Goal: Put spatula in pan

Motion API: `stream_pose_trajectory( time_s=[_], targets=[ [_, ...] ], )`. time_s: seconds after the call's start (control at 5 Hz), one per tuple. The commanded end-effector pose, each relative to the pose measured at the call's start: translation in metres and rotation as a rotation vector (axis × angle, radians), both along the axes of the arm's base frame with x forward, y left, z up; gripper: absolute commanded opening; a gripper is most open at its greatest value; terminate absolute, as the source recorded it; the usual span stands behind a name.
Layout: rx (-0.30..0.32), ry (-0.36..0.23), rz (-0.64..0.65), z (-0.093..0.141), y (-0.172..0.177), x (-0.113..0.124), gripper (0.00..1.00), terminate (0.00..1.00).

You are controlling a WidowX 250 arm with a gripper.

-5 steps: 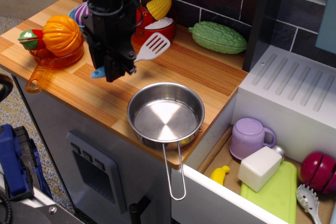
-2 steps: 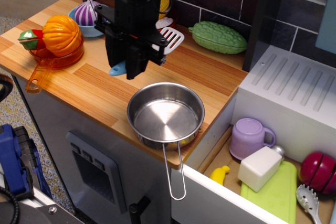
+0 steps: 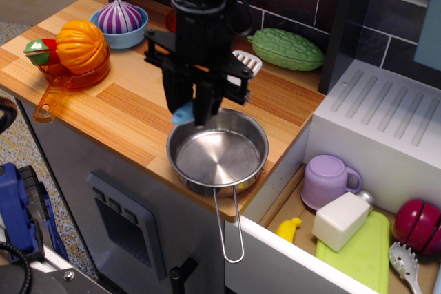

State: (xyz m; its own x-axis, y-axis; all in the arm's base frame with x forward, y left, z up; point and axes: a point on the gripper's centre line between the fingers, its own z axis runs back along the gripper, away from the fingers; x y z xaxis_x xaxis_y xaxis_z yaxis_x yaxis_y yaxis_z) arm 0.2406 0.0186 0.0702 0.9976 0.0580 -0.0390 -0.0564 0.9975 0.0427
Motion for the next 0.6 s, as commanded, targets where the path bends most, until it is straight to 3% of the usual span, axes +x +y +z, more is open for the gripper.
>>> stream_pose_trajectory(
  time_s=[0.0,0.2,0.4],
  targets=[
    [-0.014,-0.051,0.050,0.003,-0.012,-0.005,0.00,0.00],
    [-0.035,-0.050,0.081,-0.008,-0.012,-0.015,1.00,0.00],
    [-0.064,-0.079,0.076,-0.012,-0.010,-0.016,1.00,1.00]
  ],
)
